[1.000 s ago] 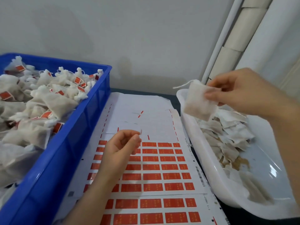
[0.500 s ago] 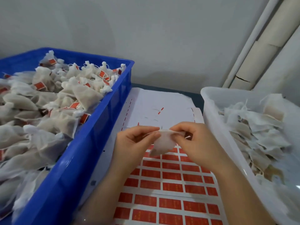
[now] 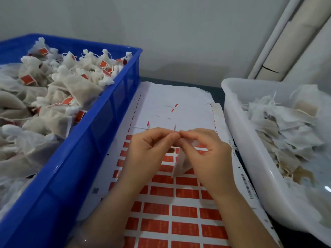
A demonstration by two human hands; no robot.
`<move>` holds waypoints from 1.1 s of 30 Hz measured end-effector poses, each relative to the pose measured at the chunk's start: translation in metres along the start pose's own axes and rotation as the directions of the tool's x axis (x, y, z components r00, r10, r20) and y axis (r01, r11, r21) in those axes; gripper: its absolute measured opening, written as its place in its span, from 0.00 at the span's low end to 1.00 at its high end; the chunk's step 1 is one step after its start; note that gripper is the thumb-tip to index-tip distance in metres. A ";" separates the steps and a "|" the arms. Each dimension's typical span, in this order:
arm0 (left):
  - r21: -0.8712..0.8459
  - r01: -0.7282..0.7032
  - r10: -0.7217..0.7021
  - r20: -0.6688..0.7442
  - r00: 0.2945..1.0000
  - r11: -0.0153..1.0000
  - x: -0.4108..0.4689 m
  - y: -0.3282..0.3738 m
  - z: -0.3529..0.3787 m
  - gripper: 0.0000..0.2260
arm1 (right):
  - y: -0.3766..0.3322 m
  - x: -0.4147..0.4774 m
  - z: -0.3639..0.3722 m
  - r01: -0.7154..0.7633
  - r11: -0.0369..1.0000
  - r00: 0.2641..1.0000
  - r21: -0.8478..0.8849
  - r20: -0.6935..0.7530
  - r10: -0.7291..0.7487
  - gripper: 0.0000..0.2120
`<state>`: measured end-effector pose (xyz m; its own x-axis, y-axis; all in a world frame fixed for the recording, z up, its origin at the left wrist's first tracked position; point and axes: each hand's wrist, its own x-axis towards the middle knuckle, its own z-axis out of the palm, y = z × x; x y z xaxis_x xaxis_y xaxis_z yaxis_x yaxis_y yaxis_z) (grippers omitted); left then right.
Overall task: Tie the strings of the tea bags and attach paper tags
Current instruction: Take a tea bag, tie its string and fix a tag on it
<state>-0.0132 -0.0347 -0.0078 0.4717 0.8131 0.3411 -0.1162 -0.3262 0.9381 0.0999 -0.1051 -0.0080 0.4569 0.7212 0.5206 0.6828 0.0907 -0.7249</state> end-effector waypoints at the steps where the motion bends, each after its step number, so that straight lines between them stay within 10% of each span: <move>1: 0.073 -0.031 0.033 -0.020 0.999 0.997 0.000 0.000 0.000 0.08 | 0.001 0.000 0.001 0.018 0.999 1.000 -0.037 -0.021 -0.019 0.08; 6: 0.332 -0.156 0.205 -0.118 0.972 0.930 -0.001 -0.001 -0.004 0.12 | 0.005 0.000 0.008 0.141 0.965 0.984 -0.222 -0.075 -0.162 0.08; 11: 0.026 0.004 0.004 -0.313 0.950 1.000 0.001 0.005 -0.012 0.10 | 0.018 0.006 0.006 0.105 0.961 0.986 -0.256 -0.102 -0.135 0.12; 18: -0.173 -0.080 0.114 0.192 0.975 0.982 -0.005 0.008 0.000 0.05 | 0.022 0.001 0.009 0.138 0.961 0.974 -0.240 -0.142 -0.175 0.04; 21: -0.393 0.039 0.034 0.177 0.984 0.919 -0.002 0.007 -0.006 0.09 | 0.017 0.001 0.002 -0.014 0.999 0.992 -0.032 -0.128 0.010 0.05; 26: 0.135 0.079 -0.088 0.059 0.994 0.988 0.003 -0.004 -0.006 0.14 | 0.002 0.001 0.000 -0.163 0.952 0.982 0.259 -0.052 0.183 0.04; 33: 0.205 0.022 -0.044 0.106 0.993 0.979 -0.003 -0.006 -0.002 0.11 | -0.004 -0.003 0.000 -0.193 0.885 0.979 0.423 0.023 0.202 0.07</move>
<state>-0.0157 -0.0339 -0.0140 0.5664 0.7709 0.2913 0.0754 -0.4004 0.9132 0.0961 -0.1077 -0.0068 0.5719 0.7406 0.3528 0.2754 0.2318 -0.9330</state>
